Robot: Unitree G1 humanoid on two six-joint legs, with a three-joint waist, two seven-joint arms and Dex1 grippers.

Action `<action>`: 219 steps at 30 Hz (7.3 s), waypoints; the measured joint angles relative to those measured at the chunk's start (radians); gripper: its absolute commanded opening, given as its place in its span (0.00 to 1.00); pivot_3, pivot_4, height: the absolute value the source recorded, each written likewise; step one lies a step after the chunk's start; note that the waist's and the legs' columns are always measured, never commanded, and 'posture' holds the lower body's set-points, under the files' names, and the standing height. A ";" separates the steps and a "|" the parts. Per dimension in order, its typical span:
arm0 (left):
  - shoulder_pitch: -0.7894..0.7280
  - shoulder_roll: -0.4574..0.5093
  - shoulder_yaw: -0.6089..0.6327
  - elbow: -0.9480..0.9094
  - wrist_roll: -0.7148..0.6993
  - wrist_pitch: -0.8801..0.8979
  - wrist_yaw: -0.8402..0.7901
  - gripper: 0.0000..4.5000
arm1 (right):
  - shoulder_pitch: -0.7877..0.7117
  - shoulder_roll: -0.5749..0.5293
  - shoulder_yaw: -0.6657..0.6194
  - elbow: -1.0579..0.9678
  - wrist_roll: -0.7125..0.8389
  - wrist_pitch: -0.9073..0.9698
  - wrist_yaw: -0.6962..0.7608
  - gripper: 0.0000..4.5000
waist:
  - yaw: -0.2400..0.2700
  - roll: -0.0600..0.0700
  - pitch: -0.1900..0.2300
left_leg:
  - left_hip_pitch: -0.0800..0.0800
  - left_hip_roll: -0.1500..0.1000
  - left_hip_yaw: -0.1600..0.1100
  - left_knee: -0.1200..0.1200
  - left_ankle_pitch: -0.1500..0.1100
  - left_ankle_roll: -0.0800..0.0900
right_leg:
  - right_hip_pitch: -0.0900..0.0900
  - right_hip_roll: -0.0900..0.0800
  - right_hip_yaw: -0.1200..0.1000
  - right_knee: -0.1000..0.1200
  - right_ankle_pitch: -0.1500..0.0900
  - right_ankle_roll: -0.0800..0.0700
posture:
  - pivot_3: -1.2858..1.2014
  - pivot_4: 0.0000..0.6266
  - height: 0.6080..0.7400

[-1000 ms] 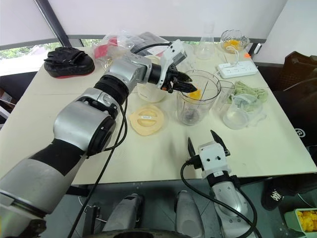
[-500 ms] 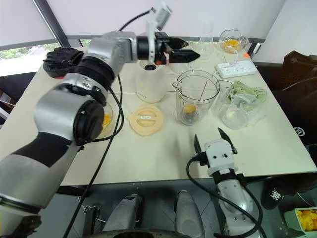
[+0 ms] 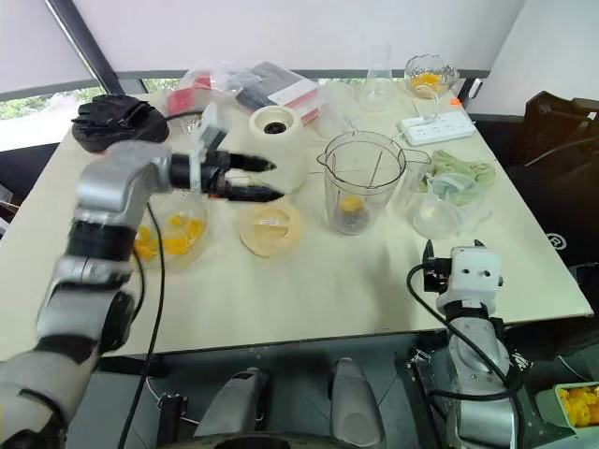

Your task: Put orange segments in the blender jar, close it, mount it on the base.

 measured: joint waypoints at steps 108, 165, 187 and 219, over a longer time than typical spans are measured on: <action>0.321 0.010 -0.062 -0.231 -0.134 -0.143 0.395 1.00 | -0.862 -0.489 -0.047 0.461 0.232 0.088 -0.017 0.01 | -0.001 0.007 0.005 | 0.003 0.000 0.001 -0.004 0.001 0.003 | 0.006 0.000 -0.001 -0.008 0.001 -0.002 | 0.52 0.24 1.00; 0.302 -0.046 -0.021 -0.258 -0.182 -0.148 0.450 1.00 | -0.743 -0.520 0.123 0.253 -0.113 0.009 0.155 0.01 | 0.001 0.007 0.005 | -0.007 -0.001 0.000 -0.001 0.001 0.002 | -0.003 -0.001 -0.002 -0.007 0.001 -0.002 | 0.52 0.24 1.00; 0.301 -0.046 -0.022 -0.264 -0.182 -0.128 0.453 1.00 | -0.883 -0.241 -0.389 0.353 0.246 0.360 -0.109 0.01 | 0.004 0.007 0.005 | -0.007 -0.001 0.000 0.000 0.001 0.002 | -0.003 -0.001 -0.002 -0.005 0.002 -0.002 | 0.52 0.24 1.00; 0.309 0.022 -0.013 -0.383 -0.226 -0.040 0.491 1.00 | -0.655 -0.117 -0.361 1.073 0.352 -0.482 -0.067 0.01 | -0.005 0.013 0.005 | -0.004 -0.001 0.001 0.000 0.002 0.003 | -0.002 0.000 -0.001 -0.003 0.002 -0.002 | 0.52 0.24 1.00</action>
